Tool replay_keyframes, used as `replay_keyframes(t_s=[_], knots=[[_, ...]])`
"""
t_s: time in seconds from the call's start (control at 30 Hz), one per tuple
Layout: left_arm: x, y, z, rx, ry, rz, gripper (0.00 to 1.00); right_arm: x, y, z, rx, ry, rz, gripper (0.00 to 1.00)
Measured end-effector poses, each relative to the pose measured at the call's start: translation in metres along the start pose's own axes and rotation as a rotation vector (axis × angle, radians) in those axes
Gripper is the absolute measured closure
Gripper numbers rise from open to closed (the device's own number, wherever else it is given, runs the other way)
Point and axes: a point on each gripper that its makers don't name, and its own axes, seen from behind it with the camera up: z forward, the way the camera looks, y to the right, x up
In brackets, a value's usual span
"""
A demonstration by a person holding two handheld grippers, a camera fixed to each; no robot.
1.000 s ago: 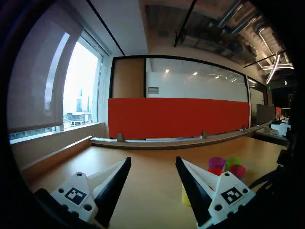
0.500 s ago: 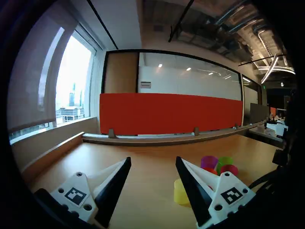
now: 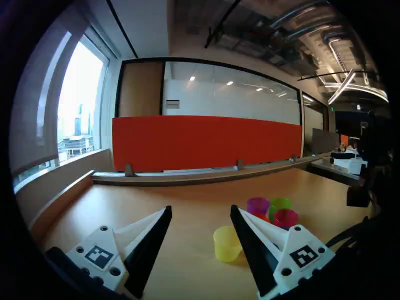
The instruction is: Pour water
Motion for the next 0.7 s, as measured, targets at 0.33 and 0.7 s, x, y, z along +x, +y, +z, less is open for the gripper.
replay_keyframes(t_s=[0.33, 0.7], knots=[[-0.004, 0.019, 0.003, -0.106, -0.058, 0.053, 0.14, -0.002, -0.022, 0.014, 0.132, -0.069, -0.062, 0.00], [-0.011, 0.050, 0.005, -0.246, -0.107, 0.131, 0.14, -0.005, -0.032, 0.023, 0.224, -0.123, -0.108, 0.00]])
